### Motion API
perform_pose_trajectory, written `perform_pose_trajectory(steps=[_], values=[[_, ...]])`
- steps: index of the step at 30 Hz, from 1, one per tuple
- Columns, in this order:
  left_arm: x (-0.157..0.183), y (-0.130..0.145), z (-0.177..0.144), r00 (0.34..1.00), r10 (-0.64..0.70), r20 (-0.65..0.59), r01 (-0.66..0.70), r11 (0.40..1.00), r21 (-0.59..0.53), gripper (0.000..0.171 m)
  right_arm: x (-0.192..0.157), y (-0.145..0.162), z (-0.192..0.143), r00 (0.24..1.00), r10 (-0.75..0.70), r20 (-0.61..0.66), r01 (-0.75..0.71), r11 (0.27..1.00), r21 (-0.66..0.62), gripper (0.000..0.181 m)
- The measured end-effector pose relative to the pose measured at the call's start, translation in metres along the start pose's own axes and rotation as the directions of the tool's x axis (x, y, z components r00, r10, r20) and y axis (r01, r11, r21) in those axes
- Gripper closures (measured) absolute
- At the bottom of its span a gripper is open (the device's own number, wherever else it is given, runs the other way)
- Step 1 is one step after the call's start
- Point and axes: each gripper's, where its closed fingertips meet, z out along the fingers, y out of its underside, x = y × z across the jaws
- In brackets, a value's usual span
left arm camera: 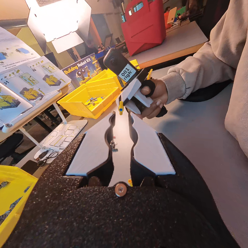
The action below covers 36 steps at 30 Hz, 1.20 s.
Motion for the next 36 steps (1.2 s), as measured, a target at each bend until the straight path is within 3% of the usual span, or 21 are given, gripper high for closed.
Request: perform_pose_trajectory(steps=[5,9,14,15,16,17,19,23,29,31,32,34,36], values=[[0.007,0.001,0.002,0.999,0.032,-0.021,-0.032,0.999,-0.02,0.165,-0.003,0.012,0.007,1.0,0.02,0.015,-0.019,0.999,-0.049,0.179],[0.008,-0.004,-0.002,0.998,-0.037,-0.058,0.036,0.999,-0.015,0.165,-0.009,0.011,0.01,1.0,0.0,0.029,0.001,0.999,-0.036,0.18],[0.008,-0.013,-0.003,0.961,-0.244,-0.133,0.251,0.967,0.036,0.165,-0.017,0.004,0.011,0.998,-0.038,0.05,0.037,0.999,0.021,0.181],[0.0,-0.016,-0.008,0.942,-0.31,-0.133,0.32,0.945,0.066,0.166,-0.018,-0.005,0.007,0.998,-0.037,0.055,0.033,0.997,0.073,0.18],[-0.012,-0.008,-0.017,0.915,-0.386,-0.113,0.396,0.915,0.075,0.166,-0.017,-0.032,-0.011,0.998,0.009,0.069,-0.024,0.978,0.208,0.181],[-0.02,-0.003,-0.026,0.866,-0.482,-0.131,0.495,0.863,0.1,0.166,-0.009,-0.051,-0.03,1.0,-0.022,0.007,0.019,0.962,0.272,0.181],[-0.013,0.006,-0.023,0.84,-0.519,-0.158,0.535,0.842,0.073,0.166,-0.002,-0.052,-0.038,0.983,-0.144,-0.111,0.163,0.968,0.192,0.181],[-0.009,0.002,-0.005,0.804,-0.551,-0.225,0.574,0.817,0.05,0.165,0.0,-0.029,-0.02,0.975,-0.195,-0.104,0.204,0.975,0.087,0.179],[-0.01,0.029,-0.003,0.792,-0.592,-0.152,0.596,0.803,-0.022,0.165,0.016,-0.032,-0.029,0.913,-0.33,-0.239,0.331,0.943,-0.035,0.178],[-0.012,0.032,-0.003,0.817,-0.564,-0.121,0.564,0.825,-0.036,0.165,0.029,-0.058,-0.052,0.815,-0.437,-0.38,0.435,0.895,-0.098,0.178],[-0.012,0.032,-0.003,0.824,-0.555,-0.112,0.555,0.831,-0.037,0.165,0.035,-0.082,-0.072,0.724,-0.493,-0.483,0.494,0.859,-0.135,0.178],[-0.013,0.031,-0.004,0.832,-0.546,-0.1,0.546,0.837,-0.034,0.165,0.04,-0.146,-0.136,0.459,-0.532,-0.711,0.57,0.79,-0.224,0.178],[-0.013,0.033,-0.003,0.832,-0.547,-0.091,0.545,0.837,-0.041,0.165,0.04,-0.197,-0.218,0.121,-0.526,-0.842,0.545,0.744,-0.386,0.178]])
